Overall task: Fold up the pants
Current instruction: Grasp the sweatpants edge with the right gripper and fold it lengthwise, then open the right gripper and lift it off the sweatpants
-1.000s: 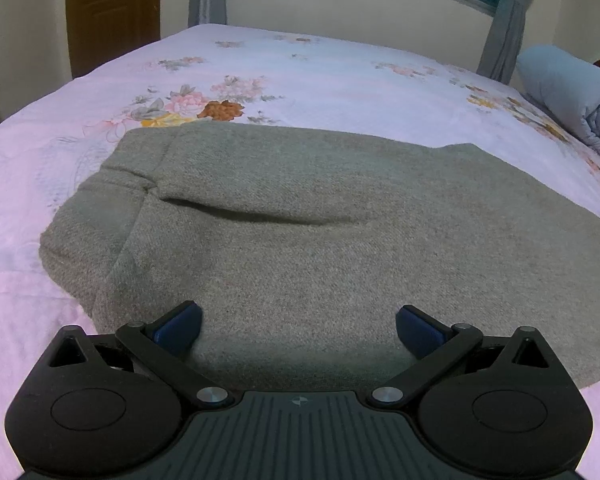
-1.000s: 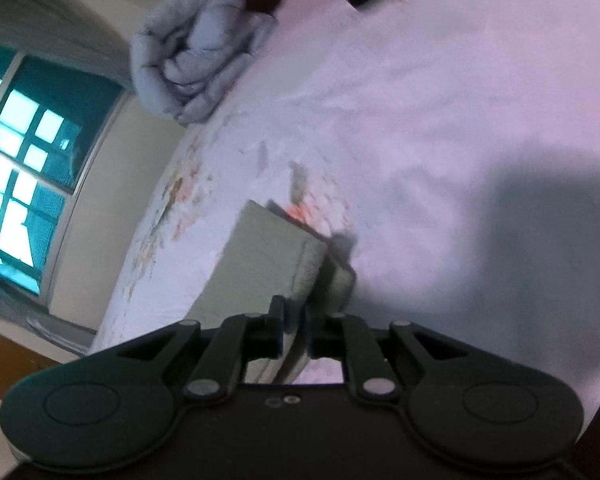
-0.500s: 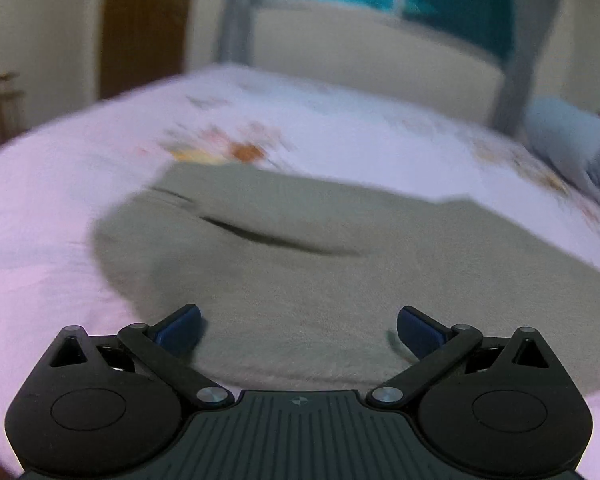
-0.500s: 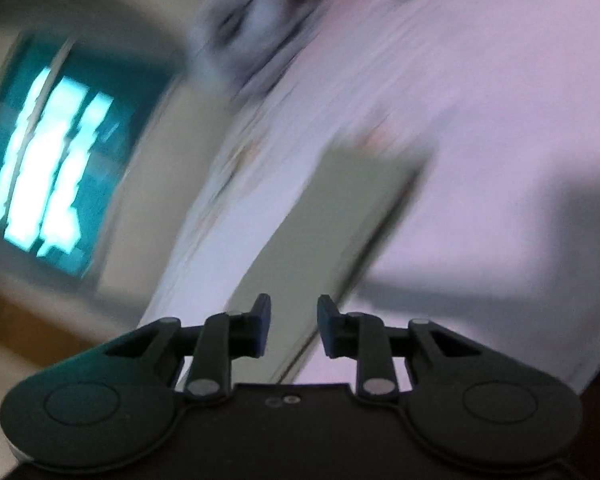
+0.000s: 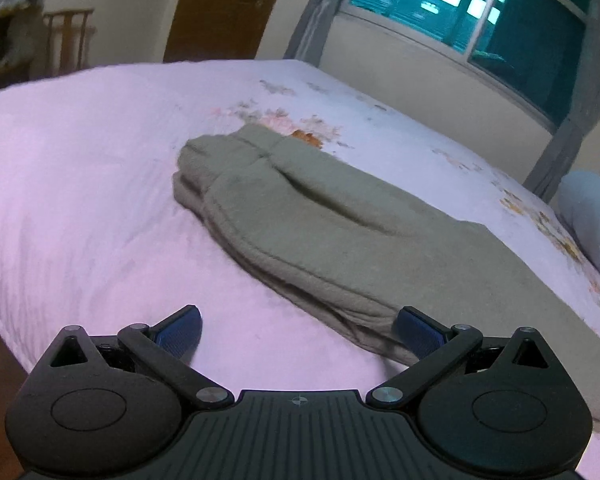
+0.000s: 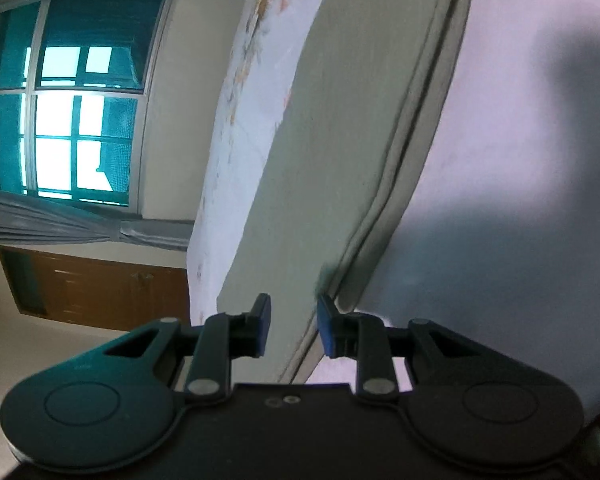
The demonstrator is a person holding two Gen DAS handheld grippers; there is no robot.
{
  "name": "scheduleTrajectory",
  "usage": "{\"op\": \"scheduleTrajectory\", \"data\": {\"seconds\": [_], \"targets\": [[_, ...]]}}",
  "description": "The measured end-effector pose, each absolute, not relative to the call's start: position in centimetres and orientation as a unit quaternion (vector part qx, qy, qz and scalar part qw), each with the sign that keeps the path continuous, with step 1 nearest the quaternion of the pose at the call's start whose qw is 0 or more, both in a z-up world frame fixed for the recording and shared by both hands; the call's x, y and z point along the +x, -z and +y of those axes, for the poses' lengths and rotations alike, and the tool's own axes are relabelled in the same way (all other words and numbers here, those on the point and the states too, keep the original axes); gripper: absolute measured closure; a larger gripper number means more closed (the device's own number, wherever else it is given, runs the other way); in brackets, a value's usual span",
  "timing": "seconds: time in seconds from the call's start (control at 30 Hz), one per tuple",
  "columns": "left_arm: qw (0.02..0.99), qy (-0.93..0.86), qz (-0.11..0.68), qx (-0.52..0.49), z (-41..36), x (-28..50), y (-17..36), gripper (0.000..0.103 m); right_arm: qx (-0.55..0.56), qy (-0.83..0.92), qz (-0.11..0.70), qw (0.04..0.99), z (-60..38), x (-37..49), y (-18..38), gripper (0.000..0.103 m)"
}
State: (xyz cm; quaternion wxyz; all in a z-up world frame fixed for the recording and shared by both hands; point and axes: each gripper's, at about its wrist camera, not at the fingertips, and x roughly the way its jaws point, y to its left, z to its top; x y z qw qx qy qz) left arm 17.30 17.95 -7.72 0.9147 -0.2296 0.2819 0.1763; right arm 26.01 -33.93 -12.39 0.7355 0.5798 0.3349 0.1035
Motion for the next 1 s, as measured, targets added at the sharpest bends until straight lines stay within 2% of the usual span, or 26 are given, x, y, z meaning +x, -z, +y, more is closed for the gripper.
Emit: {"op": "scheduleTrajectory", "data": {"seconds": [0.23,0.27,0.3,0.5,0.57,0.67,0.7,0.83,1.0], "targets": [[0.912,-0.166,0.286,-0.242,18.5,17.5,8.3,0.0,0.586,-0.068,0.365,0.72,-33.4,27.5,12.9,0.089],[0.912,-0.165,0.288,-0.242,18.6,17.8,8.4,0.0,0.585,-0.068,0.367,0.72,-33.2,27.6,12.9,0.093],[0.912,-0.164,0.289,-0.241,18.7,17.9,8.4,0.0,0.58,-0.068,0.371,0.722,-33.0,27.7,12.8,0.103],[0.913,-0.16,0.286,-0.243,18.6,17.6,8.3,0.0,0.55,-0.103,0.342,0.755,-32.6,25.9,11.0,0.103],[0.912,-0.162,0.29,-0.242,18.5,17.8,8.3,0.0,0.527,-0.076,0.375,0.759,-32.5,26.5,12.1,0.103],[0.917,-0.152,0.289,-0.228,18.4,17.9,7.8,0.0,0.567,-0.08,0.391,0.721,-33.4,26.8,14.1,0.102],[0.921,-0.153,0.283,-0.221,18.6,17.8,7.4,0.0,0.571,-0.086,0.39,0.717,-33.8,26.5,13.6,0.088],[0.919,-0.185,0.263,-0.227,21.5,17.8,6.4,0.0,0.486,-0.147,0.356,0.785,-33.6,25.8,8.4,0.085],[0.903,-0.225,0.266,-0.251,25.9,19.9,6.0,0.0,0.336,-0.21,0.353,0.848,-27.9,33.1,3.0,0.085]]}}
